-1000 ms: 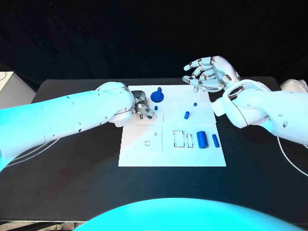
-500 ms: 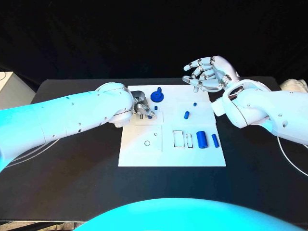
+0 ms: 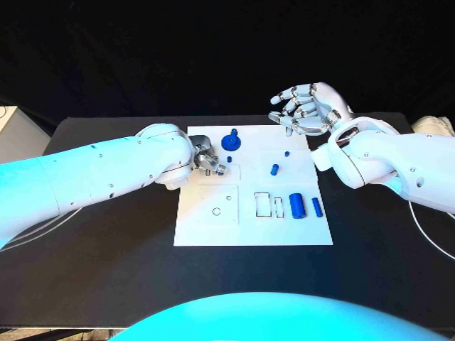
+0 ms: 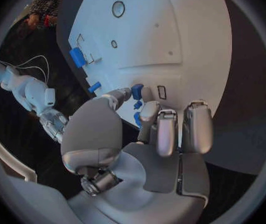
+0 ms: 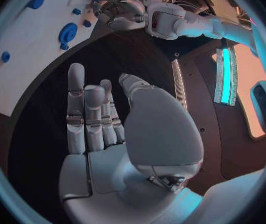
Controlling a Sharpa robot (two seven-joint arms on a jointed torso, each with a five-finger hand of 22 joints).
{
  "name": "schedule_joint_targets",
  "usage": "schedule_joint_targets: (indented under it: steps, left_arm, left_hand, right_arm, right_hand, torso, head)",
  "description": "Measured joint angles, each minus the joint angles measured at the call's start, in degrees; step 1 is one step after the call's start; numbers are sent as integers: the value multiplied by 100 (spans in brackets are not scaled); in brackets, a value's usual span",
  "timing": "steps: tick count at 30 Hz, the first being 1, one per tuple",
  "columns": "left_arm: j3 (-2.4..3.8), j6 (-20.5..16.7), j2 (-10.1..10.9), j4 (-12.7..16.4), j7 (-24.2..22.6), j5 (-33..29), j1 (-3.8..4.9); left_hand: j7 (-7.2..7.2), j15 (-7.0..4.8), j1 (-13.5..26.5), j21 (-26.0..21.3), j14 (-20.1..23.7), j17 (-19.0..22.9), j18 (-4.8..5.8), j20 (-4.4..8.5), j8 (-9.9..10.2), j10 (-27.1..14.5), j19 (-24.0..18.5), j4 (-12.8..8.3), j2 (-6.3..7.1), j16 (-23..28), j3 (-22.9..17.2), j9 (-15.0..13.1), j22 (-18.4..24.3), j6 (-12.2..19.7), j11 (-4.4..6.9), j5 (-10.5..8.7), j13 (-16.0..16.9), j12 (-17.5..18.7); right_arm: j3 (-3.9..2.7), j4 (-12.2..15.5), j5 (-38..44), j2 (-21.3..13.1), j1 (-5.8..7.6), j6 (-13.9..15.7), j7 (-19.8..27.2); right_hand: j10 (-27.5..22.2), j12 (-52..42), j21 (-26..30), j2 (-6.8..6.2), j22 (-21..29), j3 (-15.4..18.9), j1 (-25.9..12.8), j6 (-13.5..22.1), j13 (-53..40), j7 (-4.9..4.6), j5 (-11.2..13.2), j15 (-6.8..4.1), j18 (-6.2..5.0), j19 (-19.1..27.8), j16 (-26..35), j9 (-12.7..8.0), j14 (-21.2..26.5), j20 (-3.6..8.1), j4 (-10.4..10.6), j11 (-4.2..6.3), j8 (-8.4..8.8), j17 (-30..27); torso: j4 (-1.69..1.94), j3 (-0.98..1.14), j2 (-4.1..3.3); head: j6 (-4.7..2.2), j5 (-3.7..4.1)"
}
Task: Assemble the parts on the task board
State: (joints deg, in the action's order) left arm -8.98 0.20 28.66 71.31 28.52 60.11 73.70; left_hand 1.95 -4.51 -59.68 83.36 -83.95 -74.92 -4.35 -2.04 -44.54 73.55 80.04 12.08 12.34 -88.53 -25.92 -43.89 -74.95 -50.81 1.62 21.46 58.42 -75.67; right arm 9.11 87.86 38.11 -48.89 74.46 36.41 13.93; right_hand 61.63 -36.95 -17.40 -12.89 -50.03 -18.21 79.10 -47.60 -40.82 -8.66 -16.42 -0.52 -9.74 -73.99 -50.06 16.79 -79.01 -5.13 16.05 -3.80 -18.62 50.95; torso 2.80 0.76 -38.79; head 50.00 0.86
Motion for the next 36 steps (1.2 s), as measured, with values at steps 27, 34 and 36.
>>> schedule_joint_targets:
  steps: [27,34,36]
  left_arm:
    - [519,-213,322,355,1,-77,-5]
    - [775,-123,622,426,-57,-458,126]
    - [808,-81,673,402,-79,-575,207]
  left_hand:
    - [106,4,-405,-145,-3,0,-1,-33,95,-348,-111,444,-155,9,524,-78,118,157,-73,-822,-319,126]
    - [502,343,-1019,-666,-8,0,-90,-278,724,-1589,-772,398,-255,412,300,307,937,774,-422,-817,-1721,892]
    - [546,352,-1021,-710,1,0,-90,-313,812,-1708,-825,399,-255,448,296,392,1013,818,-469,-817,-1848,948]
  right_arm:
    - [0,-6,-5,-10,-11,-6,5]
    - [0,-25,-8,-26,-14,-8,5]
    - [0,-33,-9,-29,-15,-8,5]
  right_hand:
    - [1,0,22,0,7,0,0,19,4,-19,0,0,0,0,0,-4,0,0,0,-1,0,4]
    - [1,0,22,0,7,0,0,20,4,-19,0,0,0,0,0,-3,0,0,0,-1,0,3]
    - [1,0,22,-1,13,0,-1,19,7,-19,0,0,0,-11,0,-3,0,-12,0,-1,0,6]
  torso:
    - [-2,4,8]
    - [18,4,21]
    - [20,4,23]
  head:
    - [-11,15]
    - [-87,27]
    - [-109,28]
